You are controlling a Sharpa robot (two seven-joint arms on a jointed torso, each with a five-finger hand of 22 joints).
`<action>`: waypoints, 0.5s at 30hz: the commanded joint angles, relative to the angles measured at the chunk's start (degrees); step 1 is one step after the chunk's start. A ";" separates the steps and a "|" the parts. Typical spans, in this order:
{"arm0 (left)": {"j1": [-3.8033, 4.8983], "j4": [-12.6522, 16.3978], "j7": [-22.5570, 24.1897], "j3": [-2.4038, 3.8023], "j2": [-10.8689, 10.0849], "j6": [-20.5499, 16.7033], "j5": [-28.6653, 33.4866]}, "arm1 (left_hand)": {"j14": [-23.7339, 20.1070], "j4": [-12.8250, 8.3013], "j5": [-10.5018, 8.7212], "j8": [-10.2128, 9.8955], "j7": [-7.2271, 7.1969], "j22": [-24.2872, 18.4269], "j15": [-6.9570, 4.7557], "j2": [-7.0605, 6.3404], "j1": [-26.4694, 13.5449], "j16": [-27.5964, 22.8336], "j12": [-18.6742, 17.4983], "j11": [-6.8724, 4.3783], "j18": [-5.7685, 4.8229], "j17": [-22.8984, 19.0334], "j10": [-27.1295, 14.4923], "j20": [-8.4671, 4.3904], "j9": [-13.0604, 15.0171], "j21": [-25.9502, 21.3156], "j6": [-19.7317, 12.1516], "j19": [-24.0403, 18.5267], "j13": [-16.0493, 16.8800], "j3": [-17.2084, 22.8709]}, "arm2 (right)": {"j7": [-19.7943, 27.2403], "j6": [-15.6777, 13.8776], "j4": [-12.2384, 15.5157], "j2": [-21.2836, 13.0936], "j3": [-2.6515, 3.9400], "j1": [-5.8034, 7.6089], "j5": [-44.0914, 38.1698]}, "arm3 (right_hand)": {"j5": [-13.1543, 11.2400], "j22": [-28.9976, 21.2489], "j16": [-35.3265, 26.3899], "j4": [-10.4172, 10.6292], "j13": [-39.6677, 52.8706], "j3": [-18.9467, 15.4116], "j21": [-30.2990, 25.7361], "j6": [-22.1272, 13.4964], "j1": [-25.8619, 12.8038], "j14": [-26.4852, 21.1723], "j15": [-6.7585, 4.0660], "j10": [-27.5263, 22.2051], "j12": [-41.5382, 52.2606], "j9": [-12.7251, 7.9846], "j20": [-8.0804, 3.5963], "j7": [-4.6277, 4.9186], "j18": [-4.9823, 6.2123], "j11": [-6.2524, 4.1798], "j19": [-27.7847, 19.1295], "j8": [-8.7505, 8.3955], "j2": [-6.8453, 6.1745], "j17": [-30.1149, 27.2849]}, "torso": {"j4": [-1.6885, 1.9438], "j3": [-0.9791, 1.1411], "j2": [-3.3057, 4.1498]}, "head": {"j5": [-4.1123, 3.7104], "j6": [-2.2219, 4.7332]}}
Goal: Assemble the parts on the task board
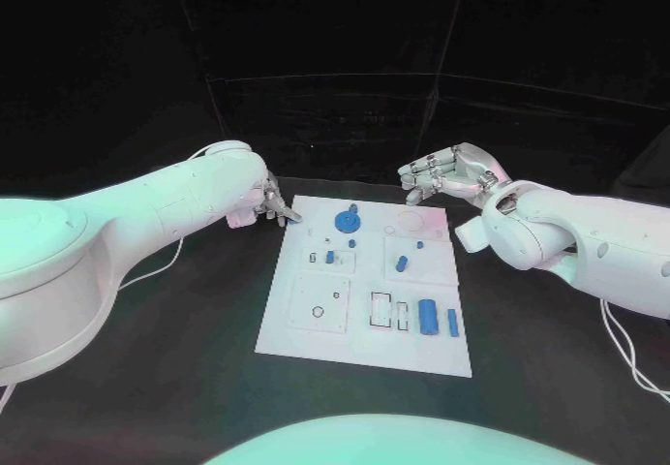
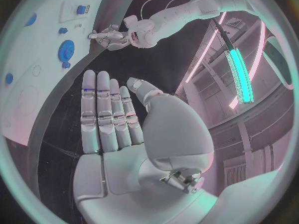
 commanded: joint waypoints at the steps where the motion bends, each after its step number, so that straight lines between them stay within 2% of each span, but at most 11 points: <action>1: -0.31 -0.29 1.11 -0.11 0.04 0.40 0.44 | 5.81 -0.81 0.03 -0.77 0.39 -0.23 0.51 0.47 1.42 0.03 -1.14 0.23 -0.10 14.32 -1.27 0.28 -1.47 -0.37 -1.00 -0.31 -1.32 0.20 | 0.41 0.35 0.01 0.07 0.04 0.12 -0.03 | 0.21 -0.06 -0.39 0.18 -0.05 0.14 -0.23 -0.26 -0.21 0.37 0.16 -0.02 -0.18 -0.01 0.02 0.14 0.69 0.29 0.22 -0.32 0.30 -0.05 | 0.05 -0.02 -0.01 | 0.01 -0.05; 3: -0.32 -0.36 1.60 -0.10 -0.02 0.17 1.01 | 5.71 -1.90 0.02 -1.56 0.81 -0.70 0.83 1.24 3.18 -0.11 -2.06 0.58 0.00 13.99 -2.34 0.56 -1.93 -0.84 -1.56 -0.62 -2.68 0.68 | 0.41 0.37 -0.01 0.09 0.04 0.12 -0.03 | 0.23 -0.07 -0.39 0.21 -0.06 0.17 -0.25 -0.26 -0.22 0.37 0.16 -0.02 -0.17 -0.01 0.02 0.14 0.69 0.30 0.23 -0.32 0.34 -0.05 | 0.04 -0.01 0.00 | 0.00 -0.06; 9: -0.33 -0.45 2.99 -0.09 -0.23 -0.65 3.95 | 5.54 -4.42 0.02 -2.48 1.14 -1.19 1.18 2.84 6.79 -0.33 -2.69 0.89 0.17 13.48 -3.24 0.99 -2.59 -1.45 -1.32 -1.08 -3.47 2.09 | 0.40 0.42 -0.06 0.13 0.04 0.12 -0.03 | 0.27 -0.10 -0.39 0.27 -0.07 0.22 -0.29 -0.26 -0.25 0.39 0.17 -0.02 -0.17 -0.01 0.02 0.14 0.69 0.30 0.27 -0.31 0.42 -0.06 | 0.05 -0.01 -0.02 | 0.03 -0.12; 15: -0.33 -0.44 3.81 -0.08 -0.25 -0.52 4.96 | 5.45 -7.01 0.04 -3.45 1.01 -1.28 1.16 4.00 10.21 -0.42 -4.14 0.73 0.27 13.26 -4.81 1.12 -3.23 -1.71 -1.46 -1.35 -5.23 3.84 | 0.40 0.45 -0.11 0.19 0.04 0.11 -0.03 | 0.27 -0.10 -0.39 0.27 -0.07 0.22 -0.29 -0.26 -0.25 0.39 0.17 -0.02 -0.17 -0.01 0.02 0.14 0.69 0.30 0.27 -0.31 0.42 -0.06 | 0.03 -0.01 -0.01 | 0.09 -0.16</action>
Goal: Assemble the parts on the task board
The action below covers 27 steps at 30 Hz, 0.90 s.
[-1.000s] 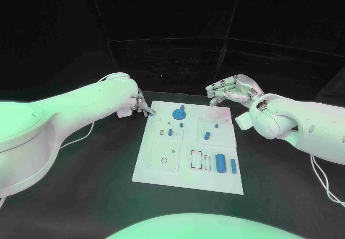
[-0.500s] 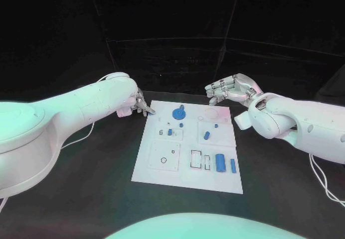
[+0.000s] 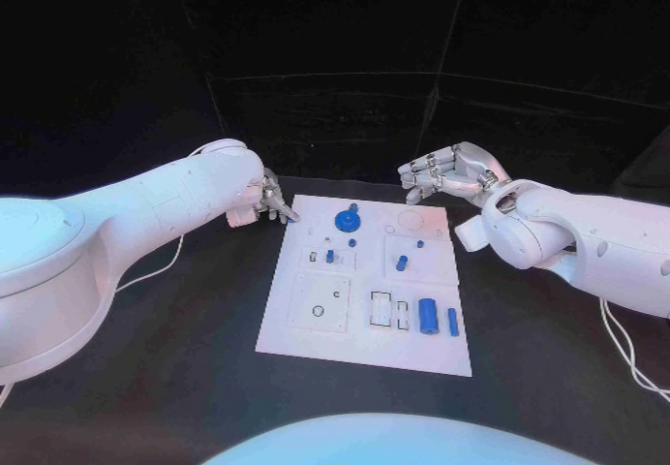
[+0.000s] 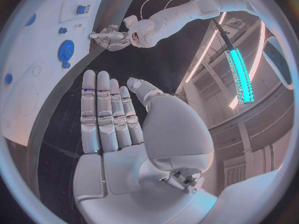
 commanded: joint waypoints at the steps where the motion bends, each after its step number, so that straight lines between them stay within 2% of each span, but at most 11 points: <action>1: -0.33 0.04 1.53 -0.10 0.03 0.06 1.99 | 5.35 -0.99 0.05 -0.39 -0.20 0.08 0.23 0.51 1.37 -0.19 -0.29 0.00 0.27 13.27 -0.51 0.02 -3.32 -0.10 -0.02 -0.24 -0.26 0.67 | 0.40 0.43 0.03 0.08 0.04 0.11 -0.03 | 0.27 -0.06 -0.39 0.27 -0.08 0.22 -0.29 -0.26 -0.25 0.38 0.16 -0.02 -0.17 -0.01 0.02 0.14 0.69 0.30 0.27 -0.31 0.42 -0.07 | -0.03 0.01 0.00 | 0.11 -0.01; 11: -0.33 -0.09 1.60 -0.11 0.00 0.13 3.61 | 5.42 -3.36 0.05 -1.32 -0.16 0.48 0.23 2.12 4.18 -0.09 -0.60 -0.02 0.21 13.49 -0.51 0.03 -3.96 0.09 0.27 -0.21 -0.28 3.01 | 0.38 0.45 0.06 0.06 0.04 0.11 -0.03 | 0.27 -0.06 -0.39 0.27 -0.08 0.22 -0.29 -0.26 -0.25 0.38 0.16 -0.02 -0.17 -0.01 0.02 0.14 0.69 0.30 0.27 -0.31 0.42 -0.07 | -0.02 0.03 -0.01 | 0.16 -0.01; 15: -0.33 -0.12 1.81 -0.11 -0.16 -0.90 3.90 | 5.48 -5.05 0.06 -1.32 -0.41 0.87 0.12 2.98 5.89 -0.01 -0.70 -0.23 0.16 13.67 -0.23 -0.02 -4.08 0.36 1.37 -0.08 -0.10 4.86 | 0.37 0.49 0.05 0.06 0.04 0.11 -0.03 | 0.27 -0.06 -0.39 0.27 -0.08 0.22 -0.29 -0.26 -0.25 0.38 0.16 -0.02 -0.17 -0.01 0.02 0.14 0.69 0.30 0.27 -0.31 0.42 -0.07 | 0.03 0.03 -0.04 | 0.16 0.01; 18: -0.33 -0.17 1.99 -0.11 -0.33 -1.71 4.23 | 5.51 -5.74 0.06 -1.10 -0.63 1.03 0.02 3.07 6.37 0.02 -0.58 -0.39 0.15 13.74 0.13 -0.07 -4.01 0.48 2.10 -0.01 0.21 5.54 | 0.35 0.53 0.04 0.06 0.04 0.11 -0.03 | 0.27 -0.06 -0.39 0.27 -0.08 0.22 -0.29 -0.26 -0.25 0.38 0.16 -0.02 -0.17 -0.01 0.02 0.14 0.69 0.30 0.27 -0.31 0.42 -0.07 | 0.03 0.02 -0.04 | 0.15 0.01; 22: -0.33 -0.30 2.21 -0.11 -0.56 -2.24 4.73 | 5.57 -7.45 0.08 0.05 -1.65 1.34 -0.56 2.90 6.97 0.10 -0.30 -1.15 0.15 13.93 1.37 -0.45 -3.40 0.70 4.24 0.15 0.94 7.27 | 0.33 0.60 0.01 0.07 0.04 0.11 -0.03 | 0.27 -0.06 -0.39 0.27 -0.08 0.22 -0.29 -0.26 -0.25 0.38 0.16 -0.02 -0.17 -0.01 0.02 0.14 0.69 0.30 0.27 -0.31 0.42 -0.07 | -0.01 -0.01 0.00 | 0.19 0.02; 27: -0.33 -0.36 2.46 -0.11 -0.75 -2.10 4.99 | 5.59 -8.88 0.05 0.62 -1.91 1.39 -0.93 2.39 6.09 0.11 -0.72 -1.50 0.16 13.95 2.25 -0.93 -2.80 0.64 4.63 0.14 0.89 9.34 | 0.33 0.66 -0.03 0.10 0.04 0.11 -0.03 | 0.27 -0.06 -0.39 0.27 -0.08 0.22 -0.29 -0.26 -0.25 0.38 0.16 -0.02 -0.17 -0.01 0.02 0.14 0.69 0.30 0.27 -0.31 0.42 -0.07 | 0.00 -0.02 -0.01 | 0.25 0.01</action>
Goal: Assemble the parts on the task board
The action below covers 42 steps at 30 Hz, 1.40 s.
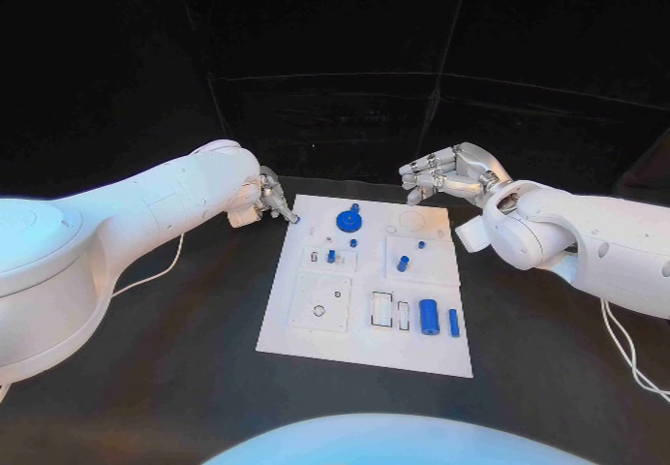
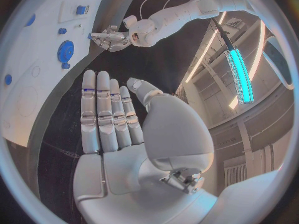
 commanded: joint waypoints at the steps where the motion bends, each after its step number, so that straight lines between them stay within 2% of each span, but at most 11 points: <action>1: -0.19 -0.10 0.61 -0.10 -0.11 -0.50 0.86 | 5.58 -5.29 0.22 0.48 -0.65 0.07 -0.57 -0.82 -0.71 0.10 -0.47 -0.07 0.14 13.94 0.66 -0.42 1.53 0.10 1.02 -0.06 -0.16 6.45 | 0.34 0.57 0.00 0.08 0.04 0.11 -0.03 | 0.27 -0.07 -0.39 0.11 -0.09 0.06 -0.30 -0.26 -0.25 0.38 0.16 -0.02 -0.17 -0.01 0.02 0.14 0.68 0.30 0.27 -0.31 0.42 -0.07 | 0.03 -0.02 0.03 | 0.05 -0.06; 3: -0.19 -0.14 0.57 -0.10 -0.14 -0.22 1.14 | 5.59 -6.17 0.21 0.68 -0.66 0.11 -0.59 -1.48 -1.81 0.10 -0.83 -0.11 0.15 13.95 0.92 -0.53 1.91 0.05 0.96 -0.06 -0.40 7.99 | 0.34 0.60 -0.01 0.09 0.04 0.11 -0.03 | 0.27 -0.07 -0.39 0.11 -0.09 0.06 -0.30 -0.26 -0.25 0.38 0.16 -0.02 -0.17 -0.01 0.02 0.14 0.68 0.30 0.27 -0.31 0.42 -0.07 | 0.03 -0.02 0.03 | 0.06 -0.10; 9: -0.18 -0.21 0.23 -0.10 -0.29 1.27 1.78 | 5.56 -7.31 0.24 0.92 -0.73 0.03 -0.60 -2.28 -3.67 0.06 -1.38 -0.17 0.15 13.86 1.02 -0.51 2.43 -0.18 0.83 -0.17 -0.90 10.47 | 0.30 0.69 -0.02 0.05 0.04 0.11 -0.03 | 0.27 -0.07 -0.39 0.11 -0.09 0.06 -0.30 -0.26 -0.25 0.38 0.16 -0.02 -0.17 -0.01 0.02 0.14 0.68 0.30 0.27 -0.31 0.42 -0.07 | -0.03 -0.04 0.02 | 0.13 -0.14; 13: -0.17 -0.16 0.02 -0.09 -0.46 1.80 1.90 | 5.57 -7.50 0.22 0.86 -0.66 -0.02 -0.57 -2.95 -4.77 0.07 -1.75 -0.10 0.16 13.88 0.77 -0.51 2.55 -0.29 0.61 -0.22 -1.36 11.00 | 0.27 0.72 -0.02 0.01 0.04 0.11 -0.03 | 0.27 -0.07 -0.39 0.11 -0.09 0.06 -0.30 -0.26 -0.25 0.38 0.16 -0.02 -0.17 -0.01 0.02 0.14 0.68 0.30 0.27 -0.31 0.42 -0.07 | -0.02 -0.01 0.03 | 0.12 -0.18; 15: -0.16 -0.10 -0.09 -0.09 -0.56 1.96 1.94 | 5.54 -7.22 0.21 0.62 -0.49 -0.09 -0.48 -3.81 -6.09 0.04 -1.91 0.06 0.17 13.81 0.51 -0.47 2.51 -0.38 0.35 -0.26 -1.60 10.72 | 0.26 0.74 -0.01 -0.01 0.04 0.11 -0.03 | 0.31 -0.11 -0.40 0.14 -0.11 0.11 -0.36 -0.27 -0.25 0.40 0.16 -0.02 -0.15 -0.01 0.02 0.14 0.68 0.29 0.32 -0.31 0.40 -0.09 | 0.02 0.00 0.02 | 0.09 -0.20; 18: -0.15 -0.04 -0.21 -0.09 -0.70 2.12 1.96 | 5.53 -6.25 0.26 0.03 0.03 -0.22 -0.25 -6.39 -9.14 0.02 -2.04 0.48 0.17 13.76 0.14 -0.36 2.28 -0.53 -0.19 -0.31 -2.05 8.96 | 0.25 0.76 -0.02 -0.02 0.04 0.11 -0.03 | 0.33 -0.14 -0.40 0.15 -0.12 0.13 -0.39 -0.28 -0.25 0.41 0.16 -0.02 -0.15 -0.01 0.02 0.14 0.68 0.29 0.34 -0.31 0.40 -0.09 | 0.00 -0.01 0.02 | 0.08 -0.22; 19: -0.15 -0.01 -0.24 -0.09 -0.76 2.18 1.97 | 5.52 -5.84 0.18 -0.25 0.24 -0.27 -0.08 -7.62 -10.49 0.01 -2.12 0.62 0.16 13.74 -0.05 -0.26 2.17 -0.60 -0.42 -0.33 -2.34 8.06 | 0.25 0.76 -0.02 -0.03 0.04 0.11 -0.03 | 0.33 -0.14 -0.40 0.15 -0.12 0.13 -0.39 -0.28 -0.25 0.41 0.16 -0.02 -0.15 -0.01 0.02 0.14 0.68 0.29 0.34 -0.31 0.40 -0.09 | 0.02 -0.01 0.02 | 0.08 -0.22; 20: -0.14 0.02 -0.31 -0.08 -0.82 2.18 1.98 | 5.51 -5.69 0.07 -0.40 0.32 -0.29 -0.02 -8.21 -11.06 0.00 -2.15 0.70 0.16 13.71 -0.16 -0.21 2.11 -0.63 -0.55 -0.33 -2.48 7.63 | 0.25 0.76 -0.02 -0.03 0.04 0.11 -0.03 | 0.33 -0.14 -0.40 0.15 -0.12 0.13 -0.39 -0.28 -0.25 0.41 0.16 -0.02 -0.15 -0.01 0.02 0.14 0.68 0.29 0.34 -0.31 0.40 -0.09 | 0.02 -0.01 0.02 | 0.08 -0.22; 22: -0.13 0.05 -0.41 -0.08 -0.89 2.18 1.98 | 5.49 -5.01 0.23 -0.94 0.72 -0.33 0.25 -10.52 -13.36 -0.03 -2.18 1.07 0.15 13.65 -0.51 -0.01 1.92 -0.71 -1.06 -0.34 -2.89 5.79 | 0.25 0.76 -0.03 -0.04 0.04 0.11 -0.03 | 0.33 -0.14 -0.40 0.15 -0.12 0.13 -0.39 -0.28 -0.25 0.41 0.16 -0.02 -0.15 -0.01 0.02 0.14 0.68 0.29 0.34 -0.31 0.40 -0.09 | 0.04 -0.01 0.04 | 0.07 -0.24; 23: -0.13 0.07 -0.46 -0.08 -0.94 2.22 1.99 | 5.49 -4.85 0.22 -1.08 0.79 -0.35 0.32 -10.91 -13.82 -0.03 -2.09 1.13 0.16 13.65 -0.58 0.08 1.88 -0.75 -1.13 -0.35 -2.89 5.40 | 0.25 0.76 -0.04 -0.04 0.04 0.11 -0.03 | 0.33 -0.14 -0.40 0.15 -0.12 0.13 -0.39 -0.28 -0.25 0.41 0.16 -0.02 -0.15 -0.01 0.02 0.14 0.68 0.29 0.34 -0.31 0.40 -0.09 | 0.03 -0.01 0.05 | 0.07 -0.26; 42: -0.10 0.00 -0.54 -0.06 -1.21 0.69 2.00 | 5.42 -2.57 0.22 -2.70 1.48 -0.43 0.91 -12.71 -17.53 -0.10 -1.13 1.84 0.30 13.47 -1.64 0.76 1.42 -1.12 -2.31 -0.38 -2.79 1.23 | 0.24 0.78 -0.19 0.09 0.04 0.11 -0.03 | 0.34 -0.16 -0.41 0.13 -0.14 0.16 -0.42 -0.29 -0.22 0.40 0.15 -0.03 -0.15 -0.01 0.01 0.13 0.69 0.28 0.36 -0.31 0.37 -0.10 | -0.03 -0.04 0.05 | 0.06 -0.28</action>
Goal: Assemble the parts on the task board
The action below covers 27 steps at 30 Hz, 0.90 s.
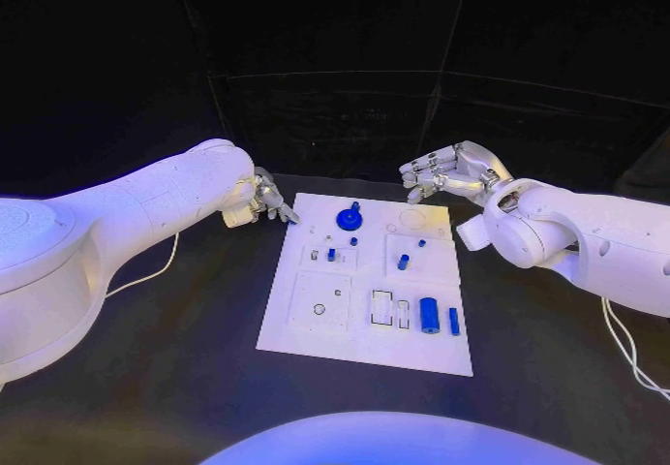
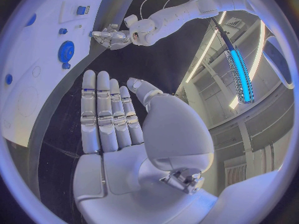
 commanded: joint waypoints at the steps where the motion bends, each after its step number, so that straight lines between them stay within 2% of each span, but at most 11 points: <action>1: 0.03 -0.10 -0.18 -0.02 -0.09 -0.86 0.11 | 5.41 0.38 -0.18 -0.48 0.05 -0.01 0.49 -0.06 -0.94 -0.11 0.34 0.02 0.29 13.45 -0.35 0.38 -0.16 -0.38 -0.52 0.03 0.10 -0.87 | 0.31 0.45 -0.01 0.08 0.04 0.11 -0.03 | 0.34 -0.09 -0.20 0.14 -0.07 0.16 -0.20 -0.29 -0.22 0.40 0.15 -0.03 -0.15 -0.01 0.01 0.13 0.69 0.28 0.37 -0.31 0.37 -0.05 | -0.03 -0.03 0.01 | -0.06 0.00; 9: 0.03 -0.28 -0.32 0.00 -0.02 -2.36 0.10 | 5.42 0.98 -0.18 -0.63 0.09 0.22 0.57 -0.38 -1.41 -0.10 0.92 0.09 0.28 13.47 -0.31 0.49 -0.18 -0.25 -0.57 0.16 0.62 -2.21 | 0.33 0.49 -0.14 0.21 0.04 0.11 -0.03 | 0.34 -0.09 -0.20 0.14 -0.07 0.16 -0.20 -0.29 -0.22 0.40 0.15 -0.03 -0.15 -0.01 0.01 0.13 0.69 0.28 0.37 -0.31 0.37 -0.05 | 0.00 -0.02 0.00 | -0.10 -0.06; 16: 0.03 -0.24 -0.25 0.00 0.40 -2.20 0.10 | 5.45 1.04 -0.17 -0.61 0.07 0.39 0.57 -0.34 -1.40 -0.06 1.04 0.08 0.25 13.56 -0.25 0.49 -0.16 -0.11 -0.53 0.25 0.77 -2.33 | 0.34 0.53 -0.21 0.33 0.03 0.11 -0.03 | 0.37 -0.12 -0.20 0.10 -0.09 0.24 -0.24 -0.30 -0.14 0.40 0.14 -0.04 -0.14 -0.01 0.00 0.13 0.70 0.27 0.40 -0.31 0.38 -0.06 | -0.04 0.01 -0.01 | -0.09 -0.06; 27: 0.01 -0.53 -0.84 -0.01 0.93 0.10 -0.19 | 5.51 0.36 -0.16 -0.51 -0.04 0.81 0.48 1.13 1.40 0.02 1.53 -0.05 0.20 13.75 -0.39 0.49 -0.04 0.15 -0.18 0.45 1.11 -2.51 | 0.32 0.55 -0.22 0.34 0.03 0.11 -0.03 | 0.37 -0.12 -0.20 0.10 -0.09 0.24 -0.24 -0.30 -0.14 0.40 0.14 -0.04 -0.14 -0.01 0.00 0.13 0.70 0.27 0.40 -0.31 0.38 -0.06 | -0.02 0.03 0.00 | -0.09 -0.10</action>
